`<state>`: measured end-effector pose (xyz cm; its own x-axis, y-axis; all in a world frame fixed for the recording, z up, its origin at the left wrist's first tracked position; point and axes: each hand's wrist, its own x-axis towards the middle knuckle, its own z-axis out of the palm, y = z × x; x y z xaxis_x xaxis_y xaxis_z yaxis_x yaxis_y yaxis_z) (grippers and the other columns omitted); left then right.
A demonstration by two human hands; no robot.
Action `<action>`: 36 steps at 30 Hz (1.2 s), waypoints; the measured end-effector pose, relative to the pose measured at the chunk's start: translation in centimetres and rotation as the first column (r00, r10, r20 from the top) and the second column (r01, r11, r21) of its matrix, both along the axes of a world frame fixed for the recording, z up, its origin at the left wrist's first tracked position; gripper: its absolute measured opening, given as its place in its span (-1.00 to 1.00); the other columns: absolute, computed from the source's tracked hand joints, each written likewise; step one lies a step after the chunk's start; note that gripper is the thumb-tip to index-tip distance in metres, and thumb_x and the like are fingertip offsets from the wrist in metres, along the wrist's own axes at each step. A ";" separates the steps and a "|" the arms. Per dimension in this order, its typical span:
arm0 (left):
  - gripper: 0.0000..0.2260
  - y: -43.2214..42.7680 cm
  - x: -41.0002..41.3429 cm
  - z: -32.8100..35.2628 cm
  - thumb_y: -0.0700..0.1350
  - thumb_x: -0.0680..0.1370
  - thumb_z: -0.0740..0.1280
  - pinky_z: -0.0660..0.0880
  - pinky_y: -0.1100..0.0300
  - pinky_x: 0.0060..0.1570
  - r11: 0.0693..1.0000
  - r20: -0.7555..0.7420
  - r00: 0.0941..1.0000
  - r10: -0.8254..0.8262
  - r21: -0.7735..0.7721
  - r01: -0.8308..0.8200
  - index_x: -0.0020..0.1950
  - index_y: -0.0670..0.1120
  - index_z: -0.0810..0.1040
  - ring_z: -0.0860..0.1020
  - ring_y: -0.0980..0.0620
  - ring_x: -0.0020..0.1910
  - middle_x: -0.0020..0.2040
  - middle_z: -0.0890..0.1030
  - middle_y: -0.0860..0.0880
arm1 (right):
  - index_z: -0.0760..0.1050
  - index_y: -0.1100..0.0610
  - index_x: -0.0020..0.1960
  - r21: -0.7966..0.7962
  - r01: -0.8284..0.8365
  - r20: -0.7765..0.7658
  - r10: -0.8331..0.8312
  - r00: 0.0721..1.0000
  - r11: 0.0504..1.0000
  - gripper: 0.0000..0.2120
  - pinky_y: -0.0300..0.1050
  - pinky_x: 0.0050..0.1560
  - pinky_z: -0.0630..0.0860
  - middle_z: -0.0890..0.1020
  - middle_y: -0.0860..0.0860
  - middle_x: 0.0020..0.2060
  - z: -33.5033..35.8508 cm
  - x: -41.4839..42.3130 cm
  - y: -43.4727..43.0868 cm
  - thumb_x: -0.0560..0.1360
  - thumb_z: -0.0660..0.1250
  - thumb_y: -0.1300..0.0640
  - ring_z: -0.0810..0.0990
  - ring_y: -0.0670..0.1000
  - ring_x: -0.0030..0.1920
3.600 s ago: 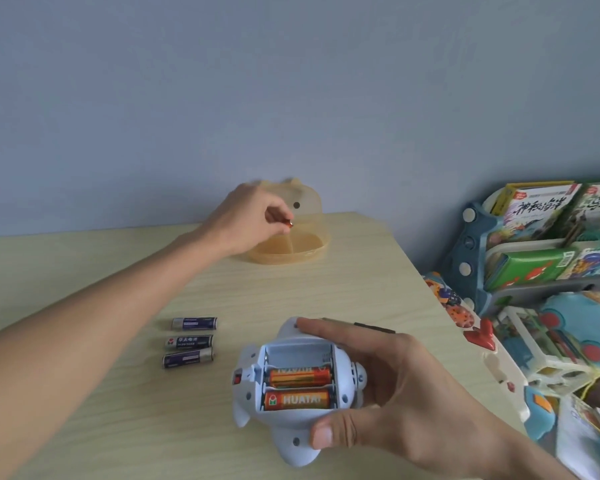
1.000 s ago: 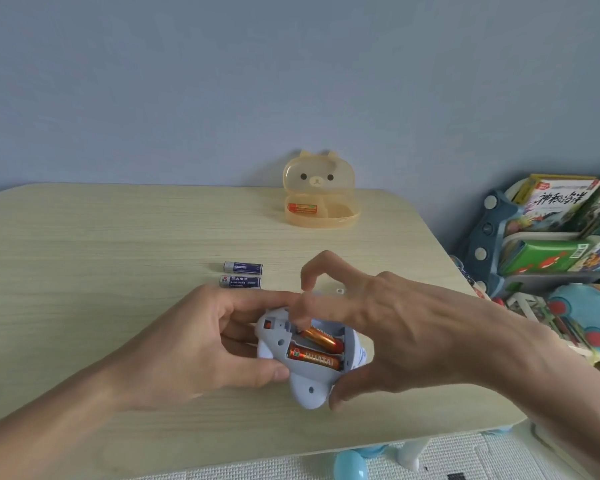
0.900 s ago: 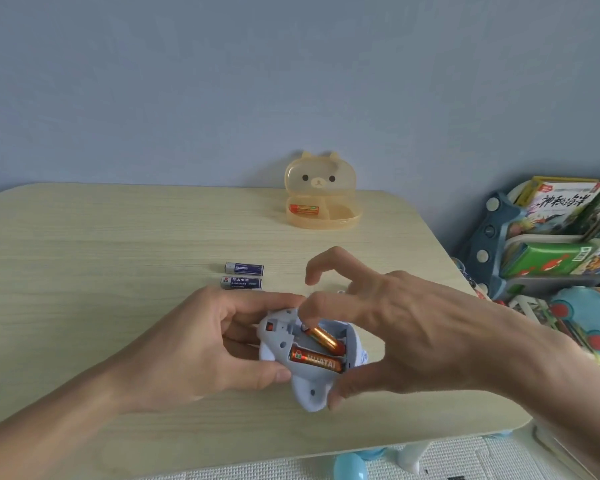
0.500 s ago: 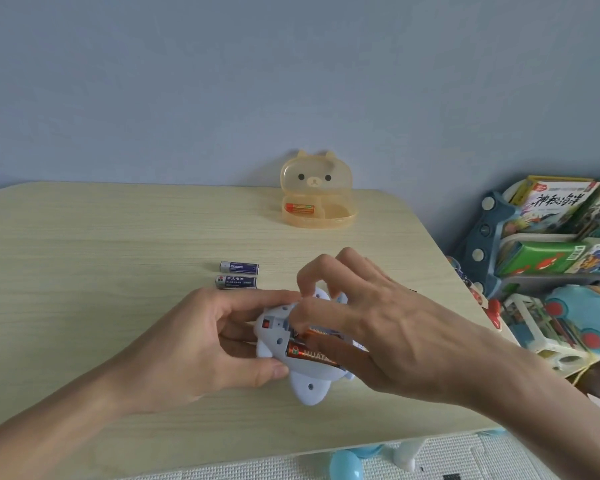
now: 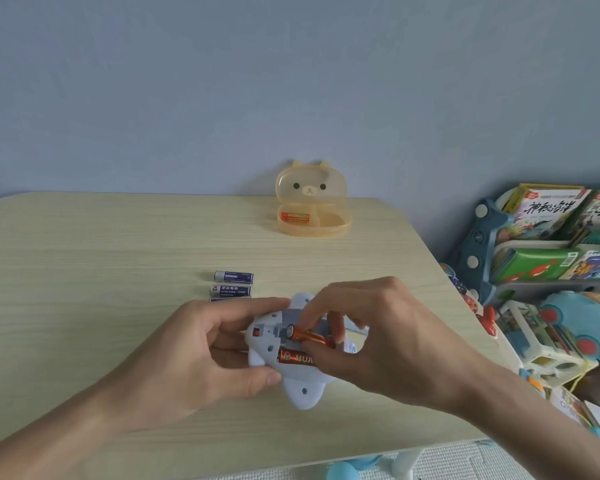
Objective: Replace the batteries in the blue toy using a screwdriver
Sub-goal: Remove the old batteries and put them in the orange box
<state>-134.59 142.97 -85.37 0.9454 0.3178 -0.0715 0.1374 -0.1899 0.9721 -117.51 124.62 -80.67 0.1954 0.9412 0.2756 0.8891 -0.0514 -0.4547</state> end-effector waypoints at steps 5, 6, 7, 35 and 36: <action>-0.37 -0.1 -0.1 -0.4 -0.26 0.35 0.62 0.68 0.25 0.05 0.999 0.013 0.999 0.029 -0.038 -0.028 0.38 0.06 0.62 0.79 0.04 0.09 0.13 0.82 0.02 | 0.70 0.05 -0.07 0.134 0.119 -0.304 -0.074 0.950 0.984 -0.92 -0.22 -0.27 0.54 0.77 -0.11 -0.17 2.3 4.3 2.3 0.48 0.58 0.16 0.62 -0.14 -0.29; -0.38 0.0 -0.1 -0.5 -0.26 0.34 0.62 0.68 0.27 0.02 0.998 0.015 0.999 0.038 -0.053 -0.037 0.37 0.08 0.63 0.79 0.06 0.06 0.11 0.82 0.01 | 0.70 0.05 -0.07 0.146 0.157 -0.254 -0.116 0.960 0.977 -0.92 -0.30 -0.27 0.49 0.77 -0.11 -0.19 2.6 5.9 3.6 0.47 0.59 0.16 0.61 -0.14 -0.31; -0.38 0.0 -0.1 -0.6 -0.26 0.33 0.62 0.68 0.26 0.01 0.997 0.014 0.999 0.042 -0.066 -0.041 0.36 0.09 0.63 0.80 0.06 0.05 0.10 0.82 0.00 | 0.71 0.05 -0.07 0.145 0.188 -0.187 -0.159 0.969 0.972 -0.92 -0.40 -0.27 0.45 0.76 -0.12 -0.20 2.8 7.4 5.0 0.47 0.58 0.16 0.62 -0.12 -0.30; -0.35 -0.2 -0.3 -1.1 -0.27 0.39 0.64 0.68 0.19 0.15 0.995 0.021 0.999 0.046 -0.092 -0.044 0.43 0.07 0.59 0.77 -0.02 0.17 0.20 0.79 0.00 | 0.79 0.08 -0.04 -0.039 0.243 0.105 -0.237 0.966 0.969 -0.94 -0.40 -0.15 0.43 0.72 -0.08 -0.23 0.1 12.4 14.4 0.49 0.58 0.15 0.52 -0.31 -0.27; -0.35 -0.2 -0.4 -1.1 -0.27 0.39 0.64 0.68 0.18 0.15 0.995 0.021 0.999 0.045 -0.092 -0.042 0.43 0.08 0.59 0.77 -0.02 0.17 0.20 0.79 0.00 | 0.79 0.06 -0.04 0.002 0.224 0.070 -0.223 0.972 0.975 -0.95 -0.44 -0.18 0.44 0.74 -0.07 -0.22 0.6 11.3 12.7 0.50 0.57 0.15 0.57 -0.26 -0.27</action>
